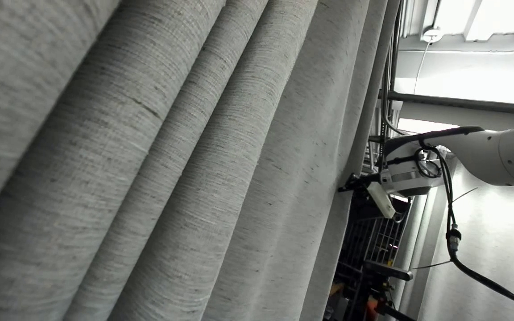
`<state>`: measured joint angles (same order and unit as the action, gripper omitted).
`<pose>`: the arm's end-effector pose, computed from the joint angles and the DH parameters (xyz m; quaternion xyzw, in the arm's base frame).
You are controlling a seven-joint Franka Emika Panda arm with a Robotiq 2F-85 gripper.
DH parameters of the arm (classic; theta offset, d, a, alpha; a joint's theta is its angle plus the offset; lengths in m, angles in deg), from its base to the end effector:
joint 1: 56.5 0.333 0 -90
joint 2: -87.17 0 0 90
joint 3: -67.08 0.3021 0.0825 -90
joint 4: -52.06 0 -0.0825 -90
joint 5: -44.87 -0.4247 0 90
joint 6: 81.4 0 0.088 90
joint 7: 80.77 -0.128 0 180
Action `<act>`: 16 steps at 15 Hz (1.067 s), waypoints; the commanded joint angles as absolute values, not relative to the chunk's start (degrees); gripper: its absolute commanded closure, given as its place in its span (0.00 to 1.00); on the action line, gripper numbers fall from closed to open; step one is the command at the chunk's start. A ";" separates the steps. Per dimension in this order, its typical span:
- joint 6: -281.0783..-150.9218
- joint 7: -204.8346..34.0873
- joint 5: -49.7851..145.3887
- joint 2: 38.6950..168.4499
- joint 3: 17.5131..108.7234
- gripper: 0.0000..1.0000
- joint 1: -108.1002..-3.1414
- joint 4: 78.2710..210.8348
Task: Pull the curtain to the right
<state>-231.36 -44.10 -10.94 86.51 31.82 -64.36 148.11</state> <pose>0.4771 -0.4635 0.6690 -0.7690 0.2981 -0.5637 0.0453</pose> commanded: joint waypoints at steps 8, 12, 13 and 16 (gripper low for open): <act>-228.33 -34.31 -14.87 89.79 34.74 0.73 -62.63 151.49; -228.53 -32.26 -12.94 90.78 41.78 0.49 -69.22 155.20; -228.68 -31.65 -12.51 91.04 42.76 0.42 -70.29 156.37; -228.64 -31.03 -9.73 91.35 45.08 0.18 -72.40 159.00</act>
